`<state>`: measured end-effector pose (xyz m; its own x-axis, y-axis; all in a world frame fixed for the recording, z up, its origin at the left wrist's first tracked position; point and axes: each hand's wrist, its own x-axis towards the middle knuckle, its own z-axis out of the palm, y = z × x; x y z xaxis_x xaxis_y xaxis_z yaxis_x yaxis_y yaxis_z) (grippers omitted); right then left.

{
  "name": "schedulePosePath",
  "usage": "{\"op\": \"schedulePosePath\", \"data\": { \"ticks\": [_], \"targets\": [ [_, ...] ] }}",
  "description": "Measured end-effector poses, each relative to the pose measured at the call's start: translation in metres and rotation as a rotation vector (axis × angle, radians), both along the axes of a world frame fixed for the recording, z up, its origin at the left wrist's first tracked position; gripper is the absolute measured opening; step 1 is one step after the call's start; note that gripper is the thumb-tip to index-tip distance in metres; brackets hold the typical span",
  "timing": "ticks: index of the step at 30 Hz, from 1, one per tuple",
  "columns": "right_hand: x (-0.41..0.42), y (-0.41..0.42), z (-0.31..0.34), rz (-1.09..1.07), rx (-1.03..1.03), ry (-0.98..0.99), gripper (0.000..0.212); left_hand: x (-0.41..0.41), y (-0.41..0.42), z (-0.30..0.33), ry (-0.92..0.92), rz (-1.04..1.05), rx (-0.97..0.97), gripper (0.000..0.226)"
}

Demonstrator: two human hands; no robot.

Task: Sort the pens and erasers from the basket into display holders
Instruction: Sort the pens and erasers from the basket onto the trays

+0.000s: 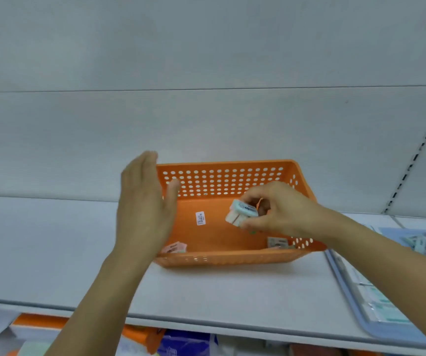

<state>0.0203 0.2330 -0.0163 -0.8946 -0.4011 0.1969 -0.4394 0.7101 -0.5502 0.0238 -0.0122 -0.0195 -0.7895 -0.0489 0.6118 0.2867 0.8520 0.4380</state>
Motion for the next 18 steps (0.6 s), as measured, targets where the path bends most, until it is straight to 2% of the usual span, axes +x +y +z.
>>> {"op": "schedulePosePath", "data": {
  "ticks": [1,4,6,8,11,14,18],
  "targets": [
    [0.002,0.003,0.005,-0.004,-0.098,-0.033,0.021,0.009,0.017,0.007,-0.045,-0.112,0.144,0.058],
    [0.009,0.014,0.021,-0.022,-0.400,-0.126,0.023,0.039,0.078,0.023,-0.531,-0.557,0.882,0.055],
    [0.015,0.027,0.031,-0.046,-0.426,-0.070,0.022,0.048,0.112,0.024,-0.705,-0.782,1.243,0.039],
    [0.023,0.043,0.037,-0.090,-0.352,0.016,0.022,0.051,0.139,0.024,-0.787,-0.843,1.499,0.032],
    [0.037,0.073,0.045,-0.136,-0.312,0.038,0.021,0.055,0.174,0.024,-0.839,-0.871,1.692,0.030],
    [0.050,0.106,0.050,-0.158,-0.276,0.013,0.018,0.063,0.208,0.023,-0.849,-0.891,1.726,0.025],
    [0.067,0.153,0.051,-0.186,-0.328,-0.126,0.013,0.073,0.249,0.018,-0.931,-0.846,1.813,0.024]
  ]
}}
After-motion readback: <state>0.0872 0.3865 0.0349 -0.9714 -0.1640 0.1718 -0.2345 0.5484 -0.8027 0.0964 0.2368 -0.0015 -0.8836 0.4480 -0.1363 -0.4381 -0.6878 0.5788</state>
